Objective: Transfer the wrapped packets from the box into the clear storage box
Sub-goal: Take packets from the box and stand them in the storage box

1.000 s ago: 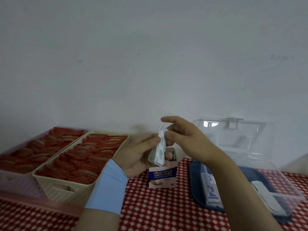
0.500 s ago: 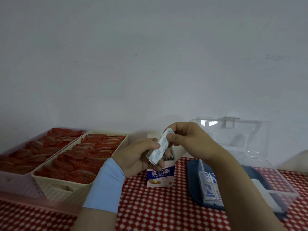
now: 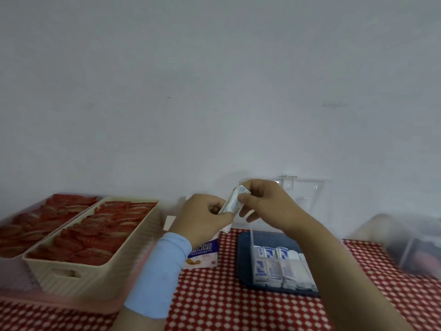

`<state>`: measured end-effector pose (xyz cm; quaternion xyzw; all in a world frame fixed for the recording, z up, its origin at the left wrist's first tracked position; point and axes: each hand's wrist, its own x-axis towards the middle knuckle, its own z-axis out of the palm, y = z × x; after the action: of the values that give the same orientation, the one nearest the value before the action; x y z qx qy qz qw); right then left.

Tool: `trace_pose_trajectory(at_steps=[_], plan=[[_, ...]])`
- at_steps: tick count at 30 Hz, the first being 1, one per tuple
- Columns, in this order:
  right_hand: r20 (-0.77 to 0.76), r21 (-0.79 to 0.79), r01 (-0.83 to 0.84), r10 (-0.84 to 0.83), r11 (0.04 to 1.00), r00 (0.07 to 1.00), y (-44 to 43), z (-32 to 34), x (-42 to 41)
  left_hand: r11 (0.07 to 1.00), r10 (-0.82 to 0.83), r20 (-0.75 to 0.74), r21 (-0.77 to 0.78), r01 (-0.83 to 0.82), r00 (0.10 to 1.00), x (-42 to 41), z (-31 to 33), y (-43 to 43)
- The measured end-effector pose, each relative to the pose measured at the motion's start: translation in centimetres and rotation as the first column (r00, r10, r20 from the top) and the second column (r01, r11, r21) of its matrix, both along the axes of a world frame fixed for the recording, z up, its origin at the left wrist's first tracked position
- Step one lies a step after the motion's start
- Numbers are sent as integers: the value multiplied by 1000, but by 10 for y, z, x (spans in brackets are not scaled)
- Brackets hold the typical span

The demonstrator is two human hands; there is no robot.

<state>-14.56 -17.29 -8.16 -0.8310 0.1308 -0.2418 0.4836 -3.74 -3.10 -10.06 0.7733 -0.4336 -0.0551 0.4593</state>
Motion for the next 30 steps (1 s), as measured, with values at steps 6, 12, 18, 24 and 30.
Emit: trace_pose_trajectory(at_steps=[6,12,18,24,30], plan=[[-57,247,-20,36,969,998,-21,9,-41,994,-61,-140,-94,48,988,-31,-1,-29],[-186,170,93,-61,981,981,-51,16,-75,993,-115,-192,-30,111,975,-61,0,-66],[-292,-19,242,-237,970,927,-74,0,-91,947,-184,-19,265,183,983,-73,-10,-95],[-466,-110,322,-335,940,819,-94,-20,-86,768,-383,215,614,181,898,-70,-23,-90],[-647,-174,205,-269,963,714,-95,-31,-70,611,-549,262,773,168,793,-71,-37,-88]])
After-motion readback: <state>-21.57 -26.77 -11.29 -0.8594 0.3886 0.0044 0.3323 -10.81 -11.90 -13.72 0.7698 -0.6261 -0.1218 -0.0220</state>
